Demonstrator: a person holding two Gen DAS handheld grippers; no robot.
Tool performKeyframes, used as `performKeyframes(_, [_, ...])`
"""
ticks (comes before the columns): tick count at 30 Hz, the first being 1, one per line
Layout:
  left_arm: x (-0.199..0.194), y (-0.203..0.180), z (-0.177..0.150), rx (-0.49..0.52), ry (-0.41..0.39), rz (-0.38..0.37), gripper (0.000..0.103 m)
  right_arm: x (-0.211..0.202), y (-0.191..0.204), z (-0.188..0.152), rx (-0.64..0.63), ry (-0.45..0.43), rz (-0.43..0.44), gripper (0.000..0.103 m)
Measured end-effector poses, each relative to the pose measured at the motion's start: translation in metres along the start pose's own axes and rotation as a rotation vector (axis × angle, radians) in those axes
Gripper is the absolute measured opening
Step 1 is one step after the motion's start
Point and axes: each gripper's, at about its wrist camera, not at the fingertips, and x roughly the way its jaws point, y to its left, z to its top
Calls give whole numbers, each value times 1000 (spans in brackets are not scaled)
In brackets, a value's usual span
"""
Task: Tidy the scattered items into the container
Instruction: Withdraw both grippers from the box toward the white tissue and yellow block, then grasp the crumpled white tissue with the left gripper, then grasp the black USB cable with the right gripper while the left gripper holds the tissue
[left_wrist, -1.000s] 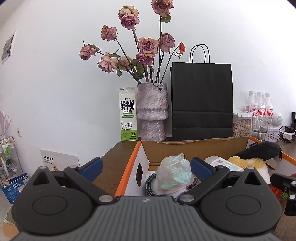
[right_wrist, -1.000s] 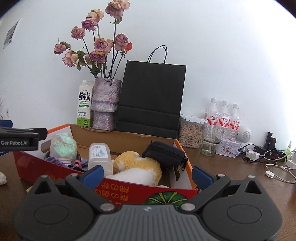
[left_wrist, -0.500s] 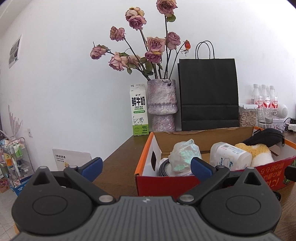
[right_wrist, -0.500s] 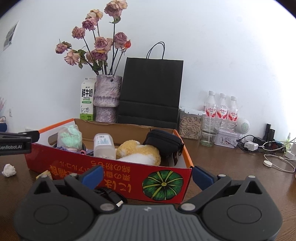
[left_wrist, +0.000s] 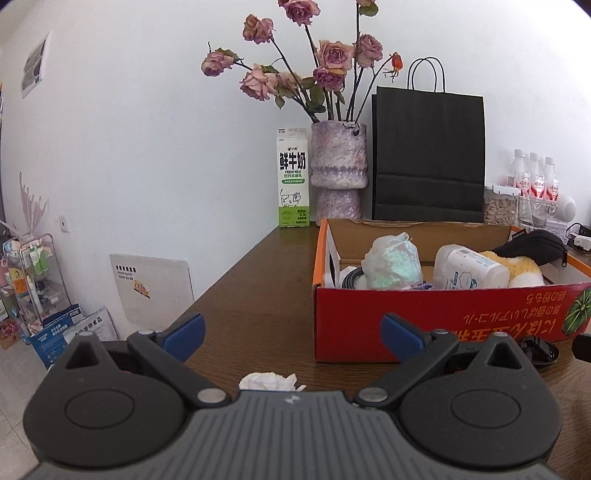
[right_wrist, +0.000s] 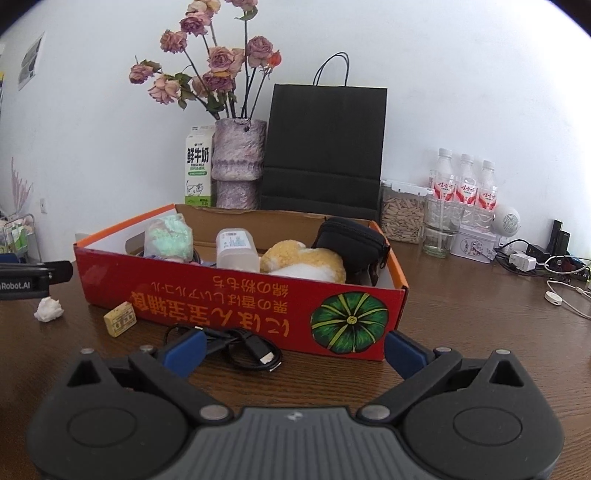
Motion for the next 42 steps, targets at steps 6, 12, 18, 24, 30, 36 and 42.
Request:
performKeyframes(6, [5,19,-3,1,53,-17,103,20,10,4,10,88,1,100])
performKeyframes(12, [18,24,-4,12,147,-50,103,43,11,8,55,162,3,95])
performKeyframes(18, [29,23,-6,20,202,-61,94,47,15,12,72,148,11,95])
performKeyframes(24, [39,28,-7,-10,268,-58,44,58,18,16,103,164,25,95])
performKeyframes(30, [37,34,-9,-48,266,-81,24,61,16,16,120,176,25,95])
performKeyframes(36, [36,38,-9,-78,263,-71,24,61,15,14,134,187,57,81])
performKeyframes(42, [38,42,-10,-105,274,-72,25,58,12,11,161,192,62,57])
